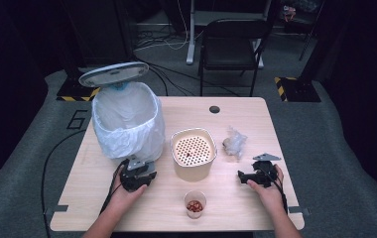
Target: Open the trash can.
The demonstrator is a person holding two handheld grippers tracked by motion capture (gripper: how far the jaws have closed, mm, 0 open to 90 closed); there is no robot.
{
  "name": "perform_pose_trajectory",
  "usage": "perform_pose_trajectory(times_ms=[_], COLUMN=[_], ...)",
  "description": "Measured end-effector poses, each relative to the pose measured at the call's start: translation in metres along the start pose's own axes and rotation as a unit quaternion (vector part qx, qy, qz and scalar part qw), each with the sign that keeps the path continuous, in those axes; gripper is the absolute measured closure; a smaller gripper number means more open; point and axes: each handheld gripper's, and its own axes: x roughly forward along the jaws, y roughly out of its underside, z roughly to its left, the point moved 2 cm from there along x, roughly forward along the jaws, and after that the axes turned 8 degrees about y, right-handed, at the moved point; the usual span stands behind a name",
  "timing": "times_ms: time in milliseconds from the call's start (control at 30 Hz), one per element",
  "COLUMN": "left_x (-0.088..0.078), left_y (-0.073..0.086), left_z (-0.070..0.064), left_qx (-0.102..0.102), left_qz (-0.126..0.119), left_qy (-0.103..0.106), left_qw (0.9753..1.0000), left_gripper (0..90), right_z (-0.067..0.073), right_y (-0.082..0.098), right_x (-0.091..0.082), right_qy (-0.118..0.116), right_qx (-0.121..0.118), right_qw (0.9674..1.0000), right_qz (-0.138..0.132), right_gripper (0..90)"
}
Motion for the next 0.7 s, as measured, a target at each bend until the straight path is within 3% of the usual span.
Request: perform_pose_trajectory(times_ms=[100, 367, 700], left_x=[-0.001, 0.001, 0.0], left_y=[0.0, 0.0, 0.0], left_z=[0.001, 0.001, 0.001], left_qx=[0.003, -0.01, -0.011], left_qz=[0.007, -0.007, -0.003], left_qy=[-0.002, 0.005, 0.006], left_qw=[1.0, 0.9999, 0.9999], left_gripper=[53.1, 53.1, 53.1], right_z=[-0.001, -0.004, -0.001], right_y=[-0.003, -0.02, -0.052], right_x=[-0.002, -0.013, -0.022], right_qy=[-0.004, -0.004, -0.016], right_qx=[0.017, 0.008, -0.013], right_qw=[0.9997, 0.9999, 0.9998], right_qz=[0.014, 0.014, 0.001], right_gripper=[1.5, 2.1, 9.0])
